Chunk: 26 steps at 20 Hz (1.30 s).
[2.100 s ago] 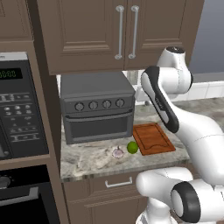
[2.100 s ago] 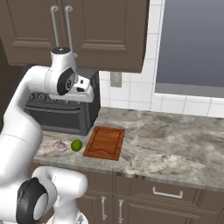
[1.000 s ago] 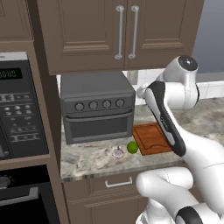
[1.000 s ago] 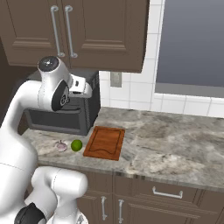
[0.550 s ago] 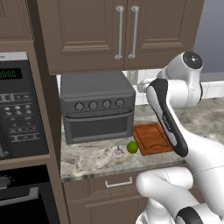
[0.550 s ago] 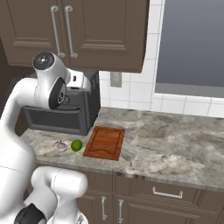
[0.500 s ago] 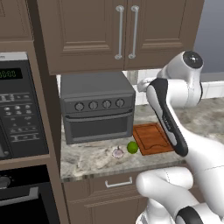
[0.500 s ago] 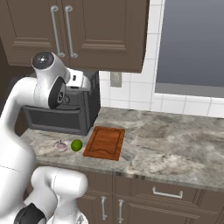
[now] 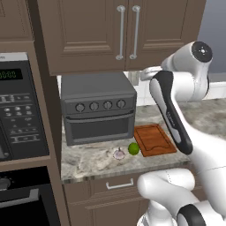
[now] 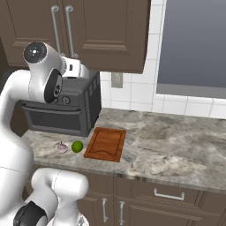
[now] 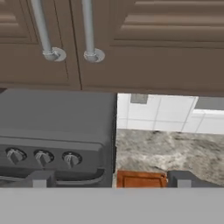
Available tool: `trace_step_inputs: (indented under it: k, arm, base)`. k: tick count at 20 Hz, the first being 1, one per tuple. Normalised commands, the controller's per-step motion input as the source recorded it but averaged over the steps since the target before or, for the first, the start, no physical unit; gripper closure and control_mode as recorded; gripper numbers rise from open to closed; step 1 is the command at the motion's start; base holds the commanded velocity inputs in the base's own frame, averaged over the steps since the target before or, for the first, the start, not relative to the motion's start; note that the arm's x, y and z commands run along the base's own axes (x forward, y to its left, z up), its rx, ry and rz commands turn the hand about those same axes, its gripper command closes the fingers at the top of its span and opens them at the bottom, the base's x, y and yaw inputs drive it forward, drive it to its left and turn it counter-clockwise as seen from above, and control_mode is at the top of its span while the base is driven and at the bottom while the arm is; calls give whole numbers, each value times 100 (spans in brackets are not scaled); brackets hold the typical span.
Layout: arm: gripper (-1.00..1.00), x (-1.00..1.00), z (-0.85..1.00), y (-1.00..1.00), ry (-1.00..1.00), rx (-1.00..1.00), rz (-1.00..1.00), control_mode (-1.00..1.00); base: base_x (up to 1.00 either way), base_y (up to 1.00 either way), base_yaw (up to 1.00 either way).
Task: Open the cabinet. Place the bowl and condiment on the counter. Then place the lime and garlic on the cutting board.
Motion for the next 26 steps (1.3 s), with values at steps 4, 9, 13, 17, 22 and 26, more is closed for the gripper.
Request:
trace_step_inputs:
  k: [4, 9, 13, 17, 22, 26]
  arm:
    - [-100, -4, 46, 11, -12, 0, 0, -100]
    - [-100, 0, 45, 9, -10, 0, 0, -100]
    - [-100, 0, 41, 8, -8, -1, 0, -100]
    - [-100, 0, 32, 2, -5, 0, -1, -100]
    - [-100, 8, 17, 0, -2, -1, 0, -100]
    - [-100, 24, 4, 3, -1, -3, -1, -100]
  base:
    - [0, 0, 0]
    - [0, 0, 0]
    - [0, 0, 0]
    - [0, 0, 0]
    - [0, 0, 0]
    - [0, 0, 0]
